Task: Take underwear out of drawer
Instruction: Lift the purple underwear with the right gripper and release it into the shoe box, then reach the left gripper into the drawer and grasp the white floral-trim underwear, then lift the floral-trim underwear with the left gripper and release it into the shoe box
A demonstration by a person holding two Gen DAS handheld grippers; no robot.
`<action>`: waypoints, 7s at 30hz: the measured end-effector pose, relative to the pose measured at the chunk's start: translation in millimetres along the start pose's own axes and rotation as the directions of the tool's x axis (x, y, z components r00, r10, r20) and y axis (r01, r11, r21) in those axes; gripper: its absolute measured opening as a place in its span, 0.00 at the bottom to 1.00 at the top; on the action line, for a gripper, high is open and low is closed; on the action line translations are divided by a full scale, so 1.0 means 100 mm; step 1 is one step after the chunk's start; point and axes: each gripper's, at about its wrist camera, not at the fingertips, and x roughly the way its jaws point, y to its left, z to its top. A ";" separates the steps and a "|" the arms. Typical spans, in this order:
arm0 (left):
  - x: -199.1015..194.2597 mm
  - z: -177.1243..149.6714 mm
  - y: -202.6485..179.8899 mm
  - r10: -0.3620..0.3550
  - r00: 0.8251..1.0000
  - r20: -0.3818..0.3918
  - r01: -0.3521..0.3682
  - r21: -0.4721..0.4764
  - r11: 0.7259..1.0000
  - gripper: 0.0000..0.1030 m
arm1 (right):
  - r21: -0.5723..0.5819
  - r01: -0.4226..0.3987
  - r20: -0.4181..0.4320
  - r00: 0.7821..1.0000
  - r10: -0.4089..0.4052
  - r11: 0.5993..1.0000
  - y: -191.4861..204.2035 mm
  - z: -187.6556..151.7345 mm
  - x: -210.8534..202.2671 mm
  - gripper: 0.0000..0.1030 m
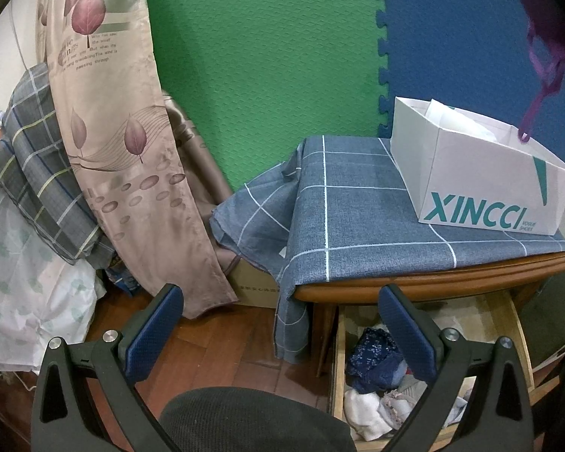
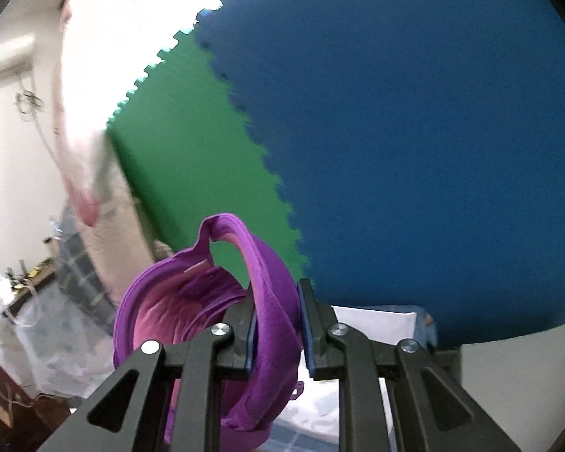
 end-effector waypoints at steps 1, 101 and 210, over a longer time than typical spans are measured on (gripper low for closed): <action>0.00 0.00 0.00 0.000 1.000 0.000 0.000 0.000 1.000 0.99 | -0.007 0.030 -0.013 0.999 -0.031 1.000 -0.06 -0.02 0.12 0.18; 1.22 -1.38 -2.24 -0.174 0.465 -0.868 0.560 0.136 0.817 0.91 | 0.064 0.312 -0.128 0.945 -0.302 0.948 -1.16 -2.73 -0.51 0.69; -0.24 2.06 -1.51 -0.664 0.719 -0.206 0.661 -0.092 0.744 0.08 | 0.059 0.294 -0.153 0.947 -0.283 0.954 -1.15 -2.73 -0.48 0.72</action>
